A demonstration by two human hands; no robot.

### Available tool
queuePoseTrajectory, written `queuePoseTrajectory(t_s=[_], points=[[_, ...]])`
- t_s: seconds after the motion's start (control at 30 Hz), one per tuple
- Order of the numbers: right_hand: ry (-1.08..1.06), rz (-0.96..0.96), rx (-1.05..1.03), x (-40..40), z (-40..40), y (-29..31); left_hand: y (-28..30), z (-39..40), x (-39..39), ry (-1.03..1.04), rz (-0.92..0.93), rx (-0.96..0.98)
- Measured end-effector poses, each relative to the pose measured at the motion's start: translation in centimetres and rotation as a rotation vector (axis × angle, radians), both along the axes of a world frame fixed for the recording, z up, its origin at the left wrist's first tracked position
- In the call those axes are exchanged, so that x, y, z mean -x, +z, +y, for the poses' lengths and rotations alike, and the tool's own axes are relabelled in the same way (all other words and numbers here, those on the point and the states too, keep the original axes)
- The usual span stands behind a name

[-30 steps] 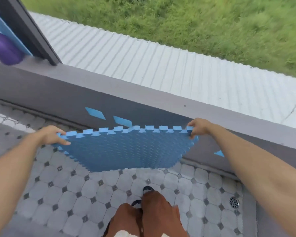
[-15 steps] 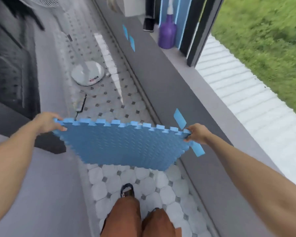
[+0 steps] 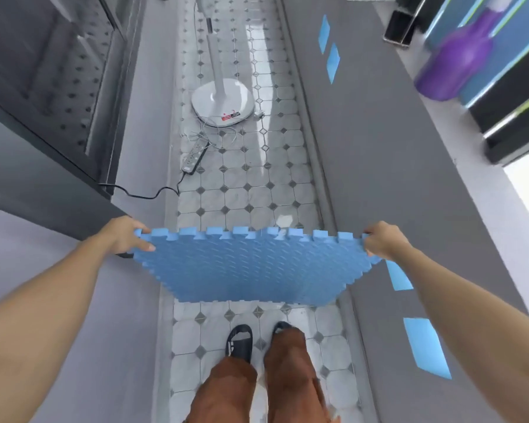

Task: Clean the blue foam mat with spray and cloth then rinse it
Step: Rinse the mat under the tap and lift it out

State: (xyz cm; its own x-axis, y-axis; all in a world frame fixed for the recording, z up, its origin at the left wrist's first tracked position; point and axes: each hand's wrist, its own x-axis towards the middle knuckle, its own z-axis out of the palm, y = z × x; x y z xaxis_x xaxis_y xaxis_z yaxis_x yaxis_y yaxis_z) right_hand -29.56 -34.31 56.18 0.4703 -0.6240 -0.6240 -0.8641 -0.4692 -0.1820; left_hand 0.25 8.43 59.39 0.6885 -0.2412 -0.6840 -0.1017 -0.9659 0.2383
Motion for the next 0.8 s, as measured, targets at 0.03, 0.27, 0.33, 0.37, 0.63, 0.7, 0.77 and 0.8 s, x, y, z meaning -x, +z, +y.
queuePoseTrajectory(t_s=[0.03,0.27,0.33,0.37,0.63,0.7,0.77,0.8], points=[[-0.003,-0.014,0.0,-1.2,-0.9,-2.1,-1.7,-0.2,-0.7,0.012,0.011,-0.008],[-0.003,-0.026,0.012,-8.6,-5.1,-13.8,-13.2,-2.9,-5.0,0.071,0.038,-0.051],[0.0,-0.012,0.011,-10.2,-6.1,-16.7,-17.1,-3.4,-6.4,0.075,0.068,-0.05],[0.006,-0.002,0.014,-11.0,-6.5,-18.2,-19.0,-3.6,-7.1,0.073,0.081,-0.044],[0.046,-0.237,0.233,-19.3,-9.9,-30.7,-32.5,-6.9,-15.7,0.147,-0.21,0.197],[0.056,-0.355,0.285,-20.6,-10.6,-34.8,-36.3,-7.6,-17.2,0.204,-0.29,0.242],[0.048,-0.479,0.344,-22.1,-11.3,-39.0,-40.3,-8.2,-18.9,0.283,-0.344,0.359],[0.029,-0.532,0.365,-23.1,-11.7,-41.1,-42.6,-8.6,-19.8,0.32,-0.358,0.426]])
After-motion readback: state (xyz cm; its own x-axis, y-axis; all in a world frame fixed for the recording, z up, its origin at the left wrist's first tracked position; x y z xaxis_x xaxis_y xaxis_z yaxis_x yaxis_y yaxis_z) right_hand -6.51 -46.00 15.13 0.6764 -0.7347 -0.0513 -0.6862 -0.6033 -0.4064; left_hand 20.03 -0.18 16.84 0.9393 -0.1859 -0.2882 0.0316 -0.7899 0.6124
